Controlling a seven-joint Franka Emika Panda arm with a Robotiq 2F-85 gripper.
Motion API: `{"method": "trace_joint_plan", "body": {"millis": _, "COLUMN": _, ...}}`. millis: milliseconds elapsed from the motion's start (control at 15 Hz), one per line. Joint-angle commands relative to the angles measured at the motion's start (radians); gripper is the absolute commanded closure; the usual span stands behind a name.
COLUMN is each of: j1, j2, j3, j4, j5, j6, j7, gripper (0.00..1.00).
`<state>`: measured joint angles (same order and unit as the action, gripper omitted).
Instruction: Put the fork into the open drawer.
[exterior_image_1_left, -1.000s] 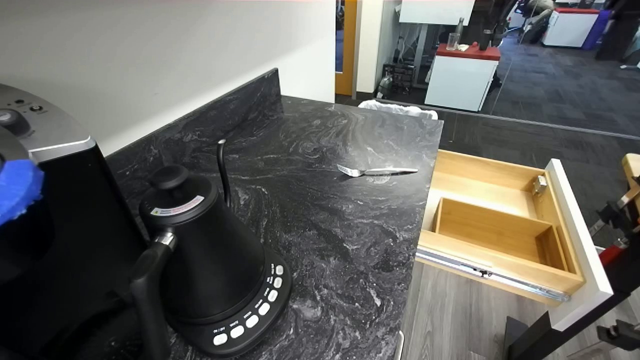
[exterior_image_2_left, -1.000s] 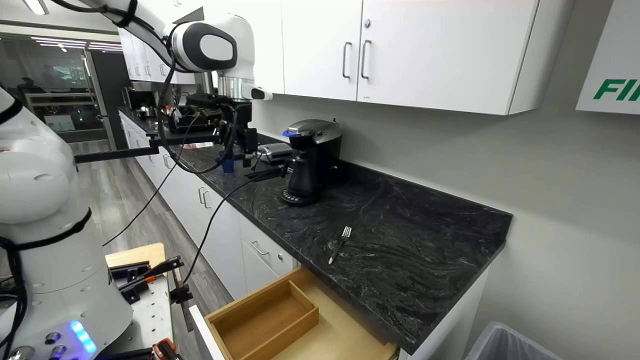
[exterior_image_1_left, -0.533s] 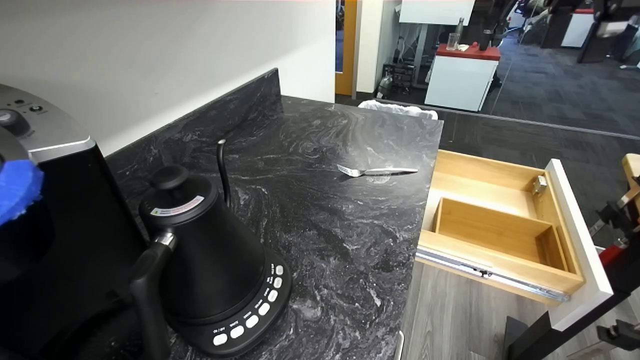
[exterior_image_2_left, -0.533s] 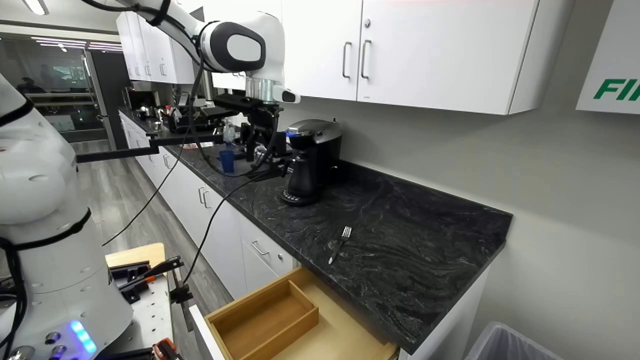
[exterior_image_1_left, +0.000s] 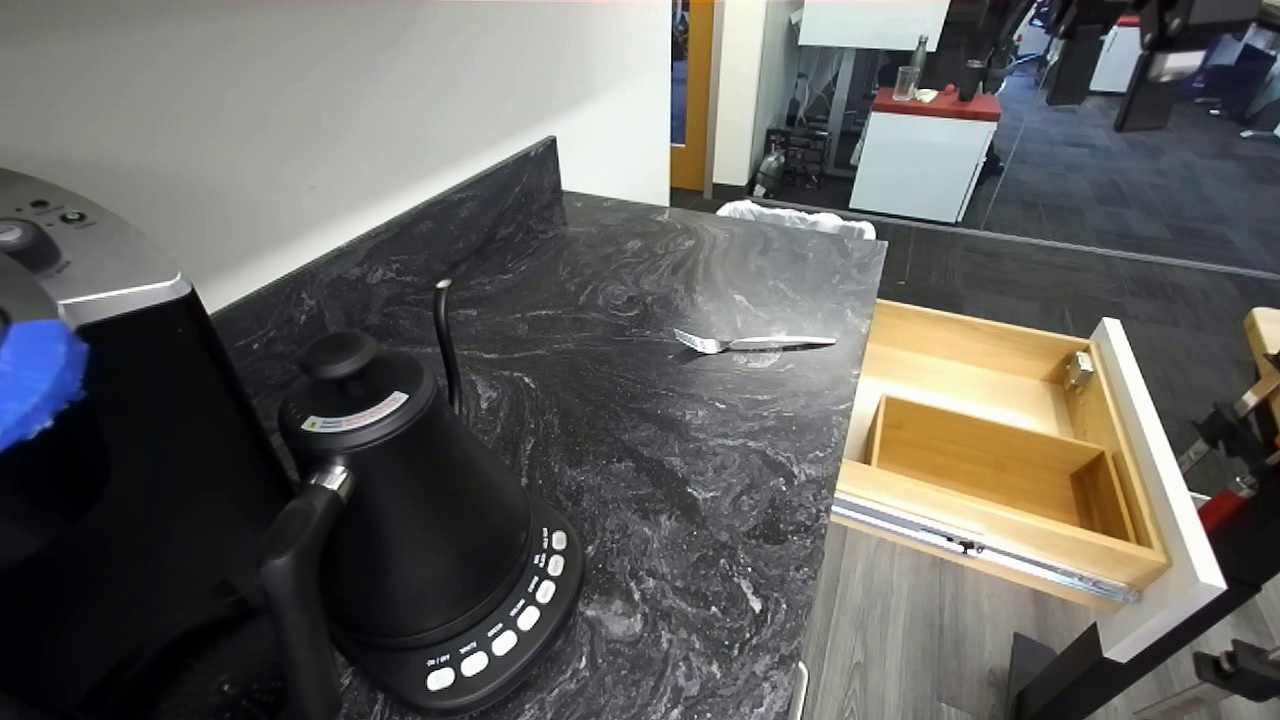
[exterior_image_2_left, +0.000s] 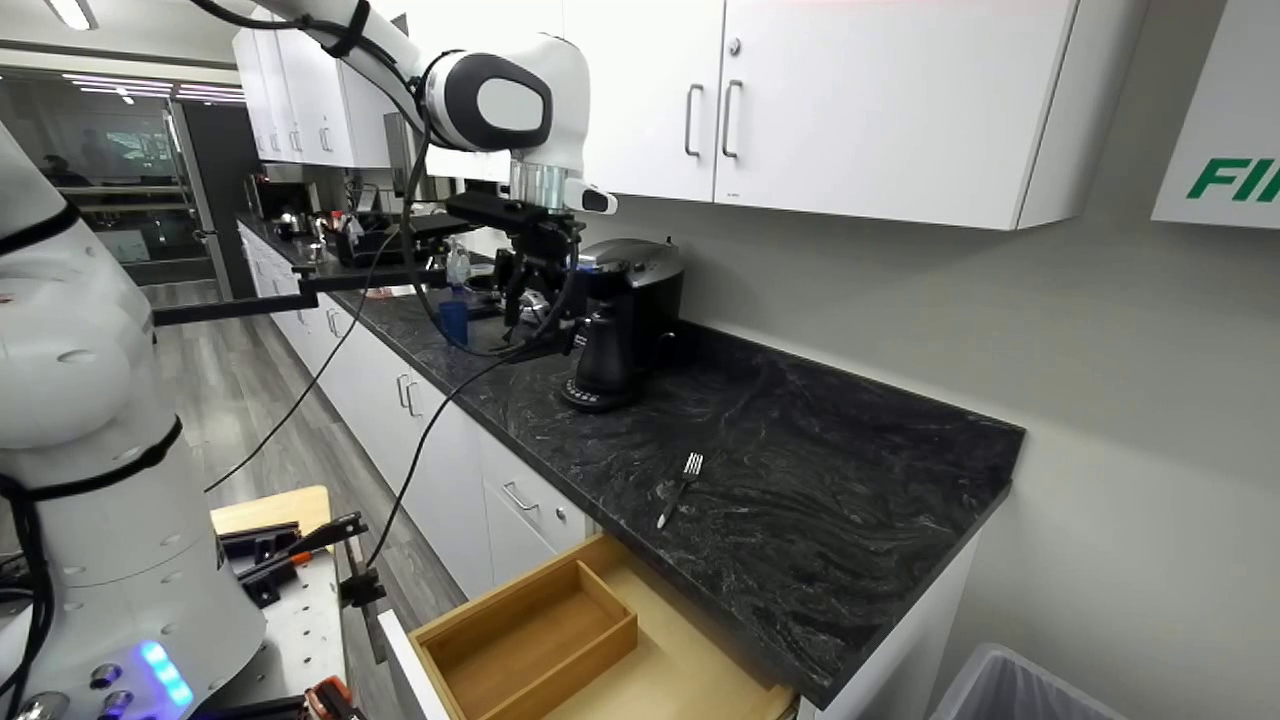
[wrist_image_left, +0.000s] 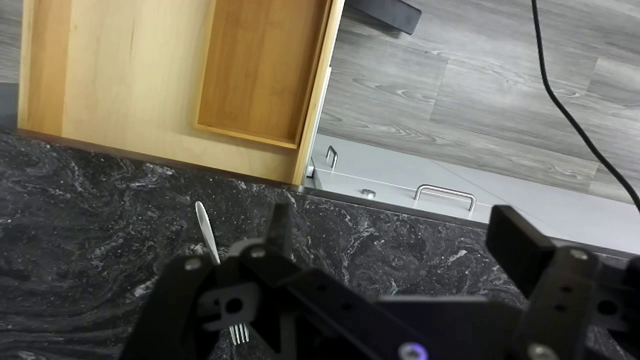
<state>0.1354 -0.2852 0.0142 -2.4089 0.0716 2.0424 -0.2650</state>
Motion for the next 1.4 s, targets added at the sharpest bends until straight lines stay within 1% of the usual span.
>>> {"method": "trace_joint_plan", "body": {"millis": 0, "j1": -0.012, "j2": 0.017, "j3": 0.02, "j4": -0.018, "j5": -0.018, "j6": 0.075, "j7": 0.025, "gripper": 0.0}}
{"method": "trace_joint_plan", "body": {"millis": 333, "j1": -0.025, "j2": 0.181, "j3": 0.026, "j4": -0.022, "j5": -0.051, "j6": 0.411, "j7": 0.059, "gripper": 0.0}}
{"method": "trace_joint_plan", "body": {"millis": 600, "j1": -0.047, "j2": 0.308, "j3": 0.015, "j4": -0.008, "j5": -0.053, "j6": 0.593, "j7": 0.038, "gripper": 0.0}}
{"method": "trace_joint_plan", "body": {"millis": 800, "j1": -0.066, "j2": 0.371, "j3": 0.016, "j4": 0.01, "j5": -0.05, "j6": 0.676, "j7": 0.006, "gripper": 0.0}}
{"method": "trace_joint_plan", "body": {"millis": 1067, "j1": -0.084, "j2": 0.422, "j3": 0.023, "j4": 0.035, "j5": -0.048, "j6": 0.743, "j7": -0.012, "gripper": 0.0}}
{"method": "trace_joint_plan", "body": {"millis": 1200, "j1": -0.078, "j2": 0.502, "j3": 0.027, "j4": 0.097, "j5": -0.063, "j6": 0.774, "j7": 0.011, "gripper": 0.0}}
{"method": "trace_joint_plan", "body": {"millis": 1333, "j1": -0.074, "j2": 0.568, "j3": 0.026, "j4": 0.165, "j5": -0.087, "j6": 0.765, "j7": 0.031, "gripper": 0.0}}
